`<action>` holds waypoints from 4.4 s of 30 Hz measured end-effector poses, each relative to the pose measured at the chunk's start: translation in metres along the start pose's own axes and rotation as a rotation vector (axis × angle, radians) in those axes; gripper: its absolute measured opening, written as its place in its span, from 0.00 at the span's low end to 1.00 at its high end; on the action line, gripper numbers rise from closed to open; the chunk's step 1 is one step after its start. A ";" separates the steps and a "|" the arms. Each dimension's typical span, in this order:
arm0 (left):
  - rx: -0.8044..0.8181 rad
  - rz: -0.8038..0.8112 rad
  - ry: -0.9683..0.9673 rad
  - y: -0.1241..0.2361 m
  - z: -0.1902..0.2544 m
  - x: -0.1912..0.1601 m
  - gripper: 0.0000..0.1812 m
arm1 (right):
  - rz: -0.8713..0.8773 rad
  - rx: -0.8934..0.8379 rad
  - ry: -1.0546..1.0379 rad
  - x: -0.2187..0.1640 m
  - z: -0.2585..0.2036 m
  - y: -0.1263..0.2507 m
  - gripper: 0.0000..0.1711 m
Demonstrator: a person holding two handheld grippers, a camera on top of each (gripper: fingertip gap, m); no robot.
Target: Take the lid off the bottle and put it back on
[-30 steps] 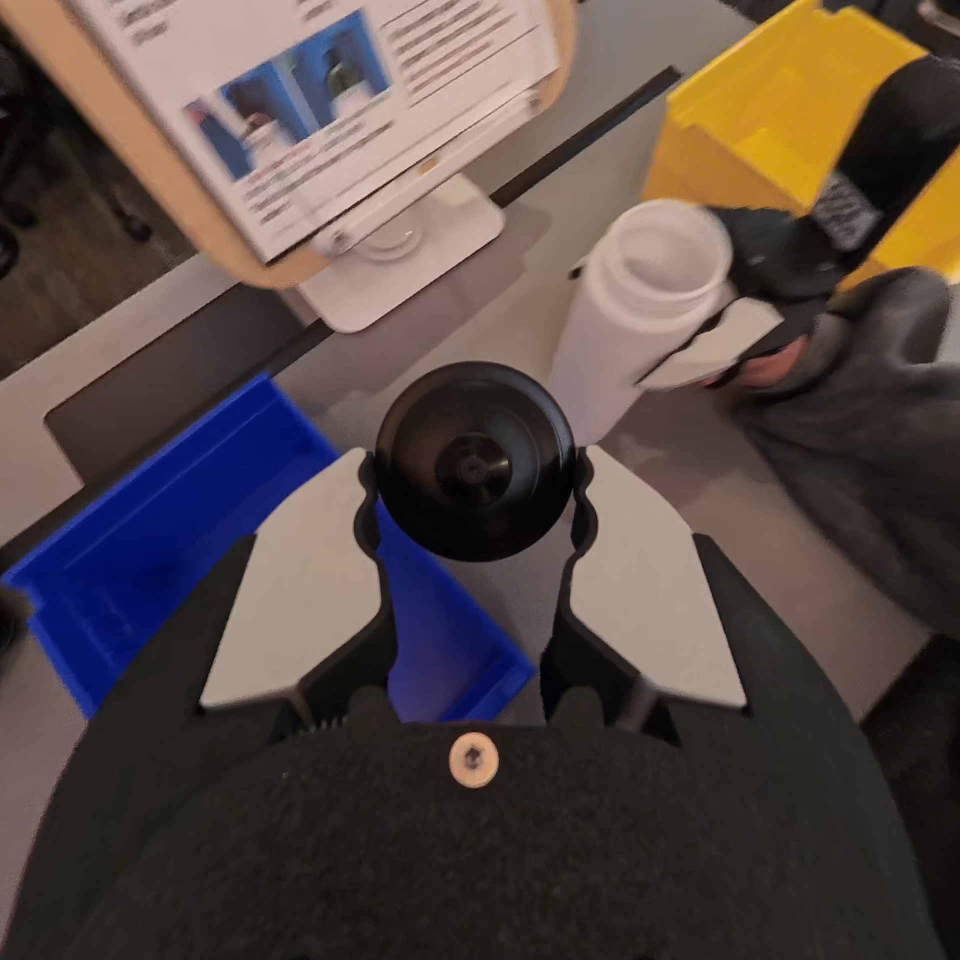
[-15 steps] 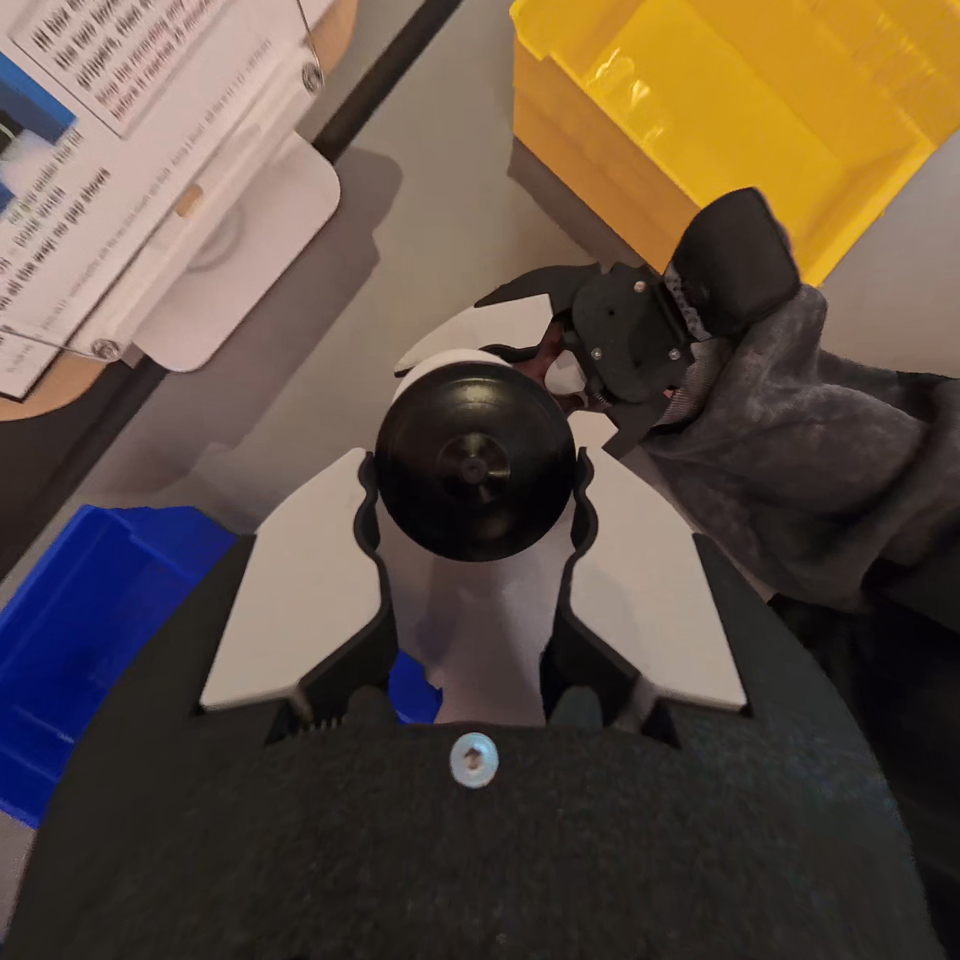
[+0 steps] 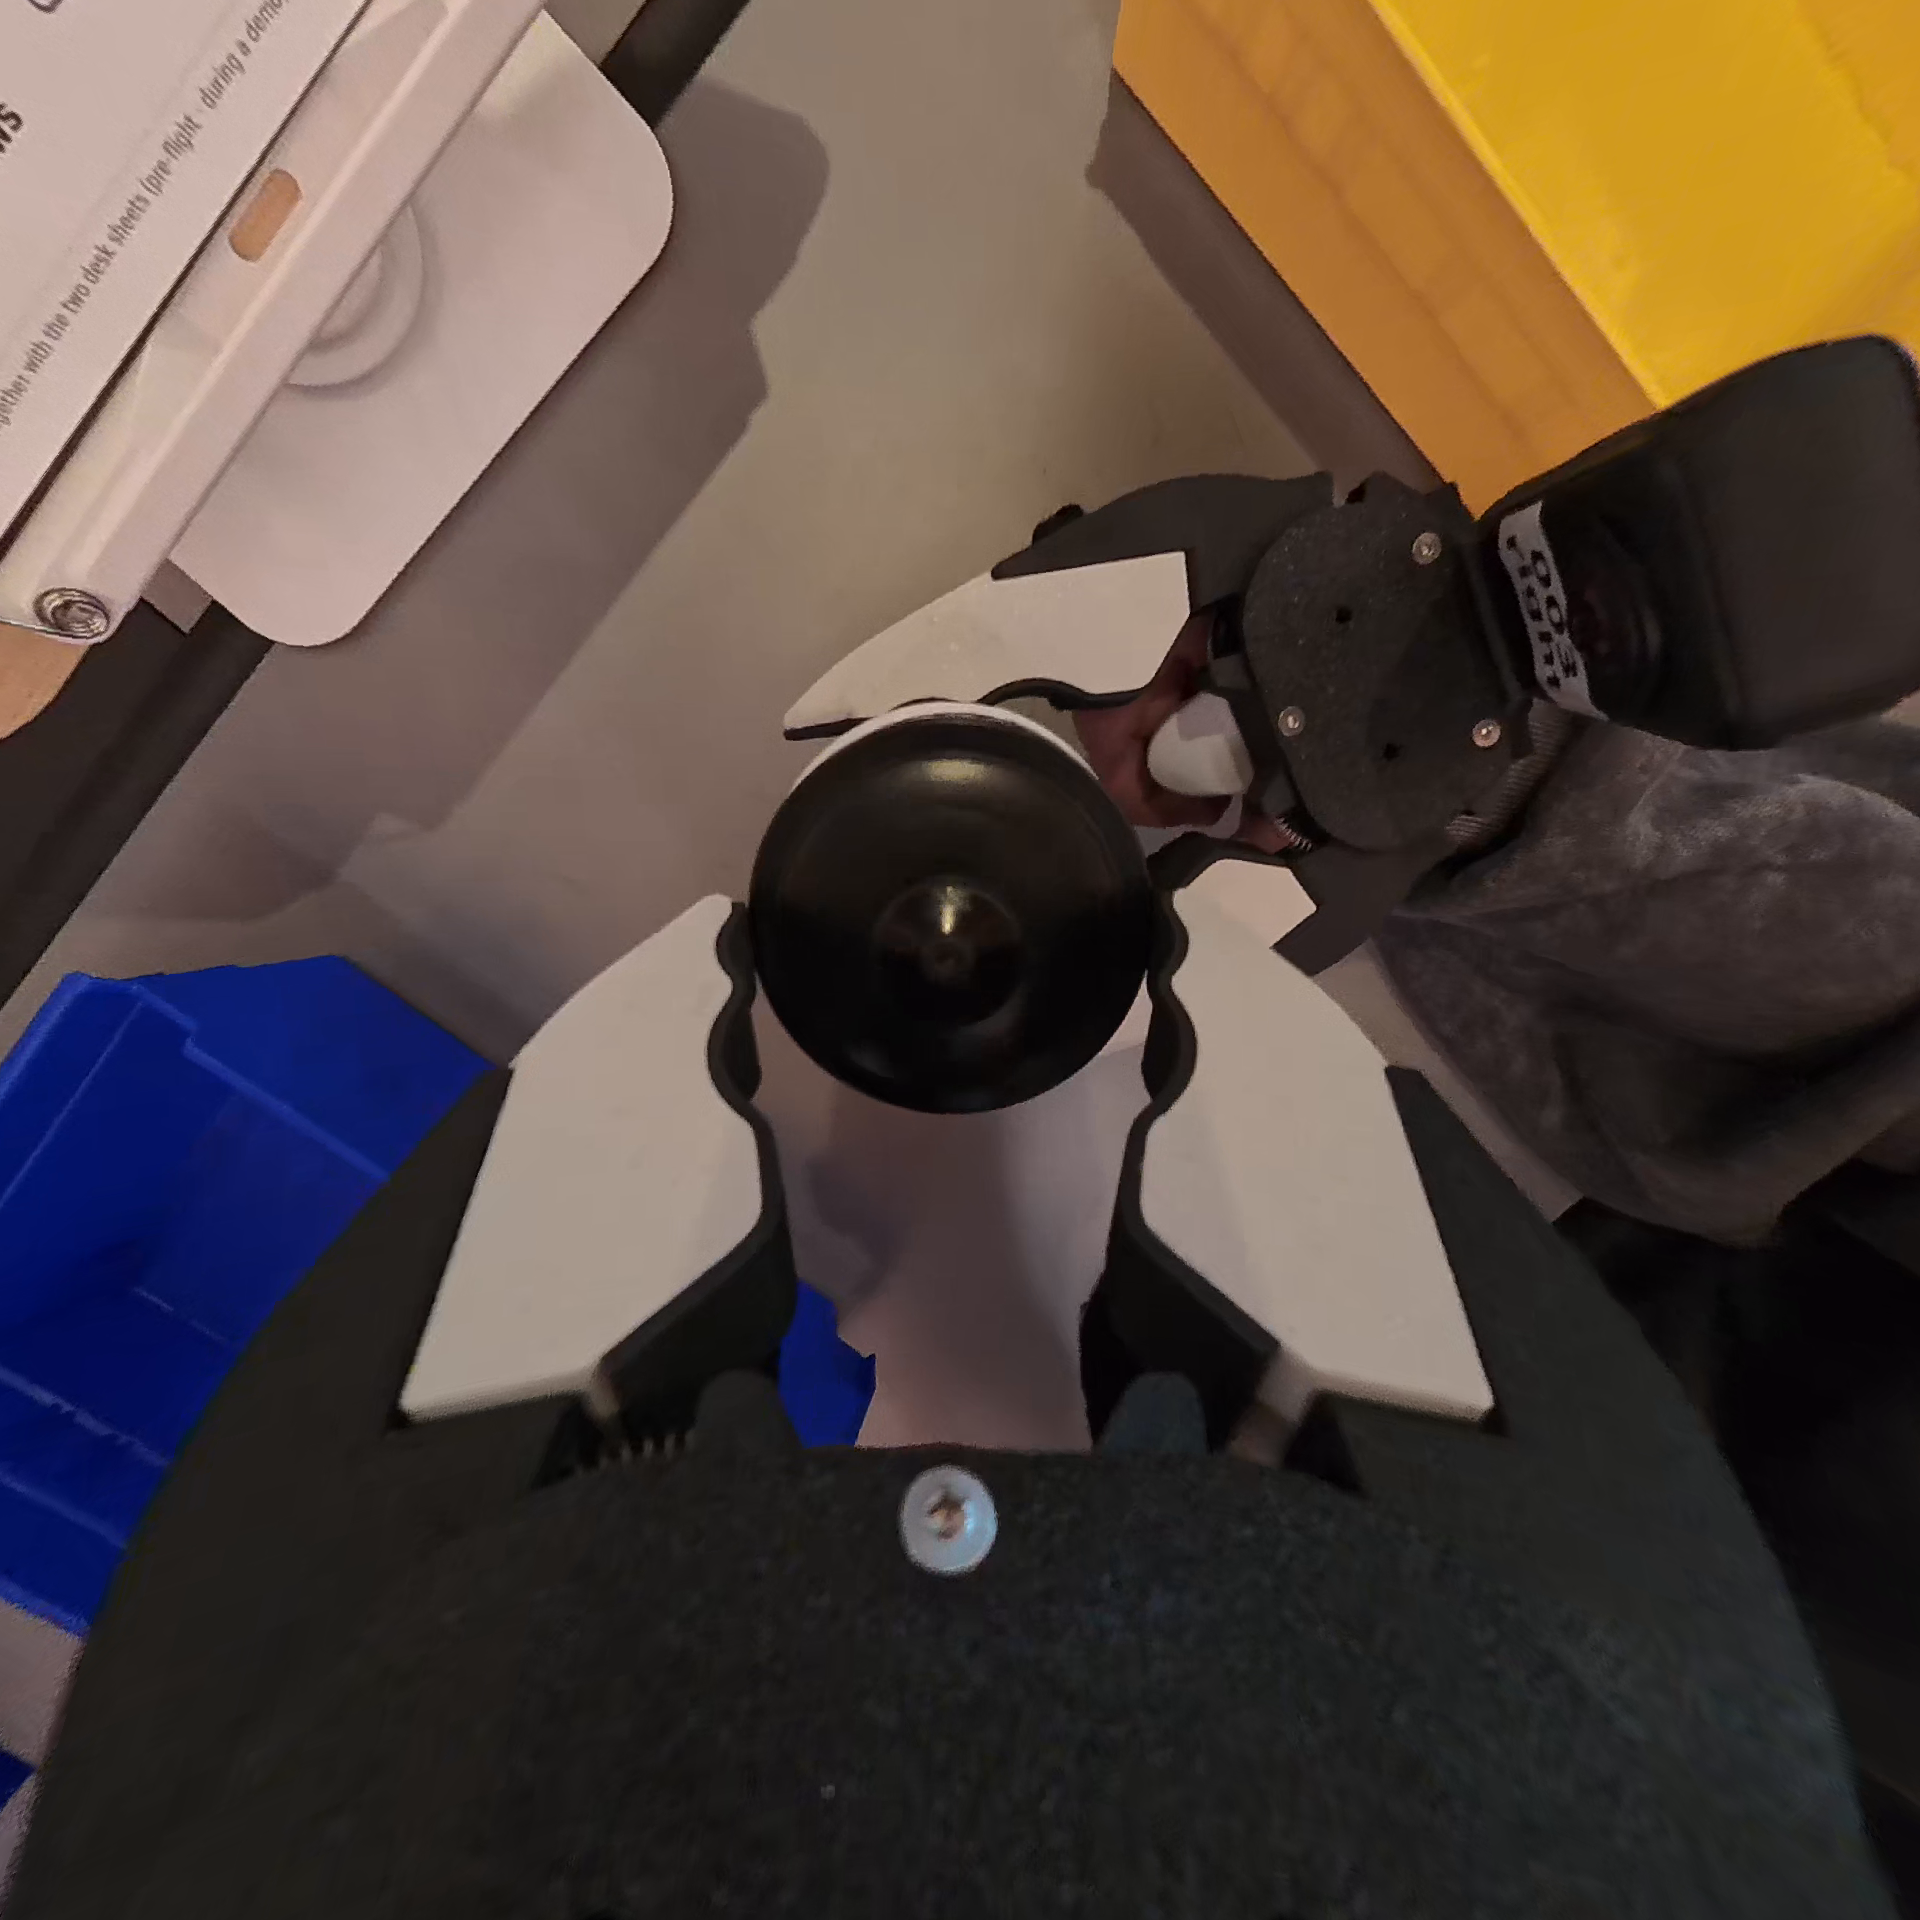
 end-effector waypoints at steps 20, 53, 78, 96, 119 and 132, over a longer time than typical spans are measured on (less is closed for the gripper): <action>-0.040 -0.321 -0.326 0.002 -0.004 -0.006 0.40 | -0.040 -0.036 0.020 -0.002 0.000 -0.003 0.51; -0.050 -0.361 -0.538 0.003 -0.010 -0.010 0.40 | -0.066 -0.090 0.004 -0.002 0.003 -0.006 0.51; -0.070 -0.609 -0.446 0.003 -0.012 0.000 0.40 | -0.079 -0.117 -0.013 -0.001 0.007 -0.006 0.51; -0.063 -0.417 -0.084 0.001 -0.010 0.001 0.40 | -0.073 -0.124 -0.013 0.000 0.009 -0.005 0.51; -0.092 -0.490 -0.367 0.000 -0.012 -0.001 0.40 | -0.069 -0.118 -0.011 0.000 0.010 -0.004 0.51; -0.143 -0.291 -0.735 -0.006 -0.012 0.004 0.49 | -0.066 -0.094 -0.008 0.000 0.009 -0.004 0.51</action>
Point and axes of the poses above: each gripper's, where its closed fingertips meet, y back along the fingers, x out of its top, z = x × y across the jaws, the point moved 1 cm from there along y, back along the fingers, and after that the axes turned 13 degrees about -y, right-handed, at the moved point
